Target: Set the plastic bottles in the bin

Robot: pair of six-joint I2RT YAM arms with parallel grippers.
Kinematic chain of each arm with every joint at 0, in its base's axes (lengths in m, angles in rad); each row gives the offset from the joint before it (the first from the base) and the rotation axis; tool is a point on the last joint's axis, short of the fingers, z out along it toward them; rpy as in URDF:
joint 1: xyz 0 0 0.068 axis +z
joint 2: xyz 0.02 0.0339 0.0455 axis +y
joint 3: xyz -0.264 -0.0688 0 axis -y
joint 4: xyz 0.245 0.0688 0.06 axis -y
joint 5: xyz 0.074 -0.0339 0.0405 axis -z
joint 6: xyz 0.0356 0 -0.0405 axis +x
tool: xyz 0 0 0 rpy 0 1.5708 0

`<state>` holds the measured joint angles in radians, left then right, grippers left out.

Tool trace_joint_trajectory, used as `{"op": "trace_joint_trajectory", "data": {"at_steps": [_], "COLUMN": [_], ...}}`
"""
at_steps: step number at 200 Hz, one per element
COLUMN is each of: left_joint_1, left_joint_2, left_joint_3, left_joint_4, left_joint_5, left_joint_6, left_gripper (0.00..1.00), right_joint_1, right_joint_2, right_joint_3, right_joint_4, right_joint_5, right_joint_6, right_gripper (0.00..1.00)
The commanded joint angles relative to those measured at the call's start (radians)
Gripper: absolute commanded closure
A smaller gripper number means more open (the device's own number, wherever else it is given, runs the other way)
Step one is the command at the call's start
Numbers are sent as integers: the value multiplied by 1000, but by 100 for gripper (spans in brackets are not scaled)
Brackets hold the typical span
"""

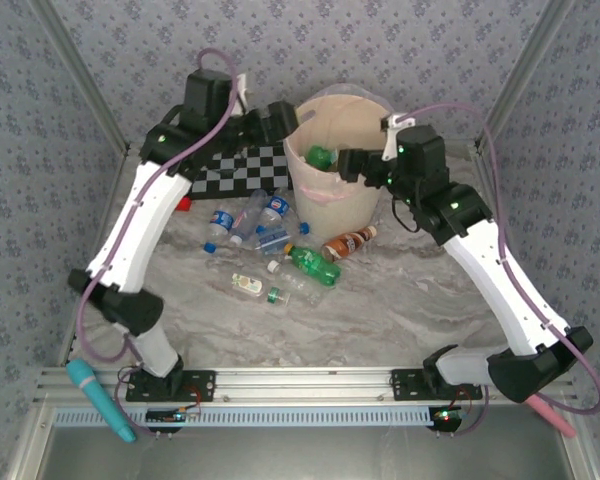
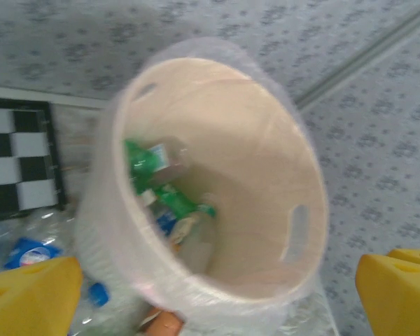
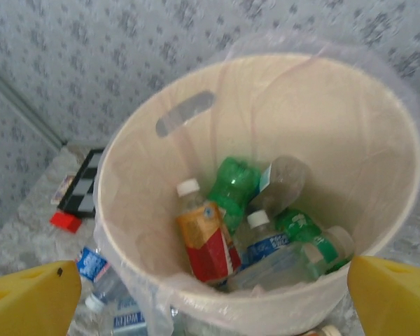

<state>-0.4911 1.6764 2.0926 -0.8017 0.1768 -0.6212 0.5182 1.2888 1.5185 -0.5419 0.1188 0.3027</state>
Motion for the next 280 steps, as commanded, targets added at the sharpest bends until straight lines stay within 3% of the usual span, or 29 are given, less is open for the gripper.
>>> {"op": "trace_joint_trajectory", "data": {"at_steps": [1,36,76,127,199,280], "left_joint_1": [63,157,244,301,370,408], "left_joint_2": [-127,-325,-465,-595,-717,-733], "left_joint_3": [-208,-488,-627,-684,-728,-712], "left_joint_4": [98,146,84,-34,-107,-152], "left_joint_5": [-62,-89,-129,-309,-309,-319], "left_joint_6": [2,-26,-29,-20,7,43], "left_gripper": [0,0,0,0,0,0], "right_joint_1": [40,112,282,435,544,555], "right_joint_2": [-38,-45,24,226,552,789], "right_joint_3": [-54,-143,-219,-191,-44,75], "right_joint_4": [4,-25,17,54,81,56], "right_joint_5": [27,32,59,25,-62,-136], "right_joint_6": [-46,-50,-133,-242,-376,-415], "right_gripper": [0,0,0,1,0,0]}}
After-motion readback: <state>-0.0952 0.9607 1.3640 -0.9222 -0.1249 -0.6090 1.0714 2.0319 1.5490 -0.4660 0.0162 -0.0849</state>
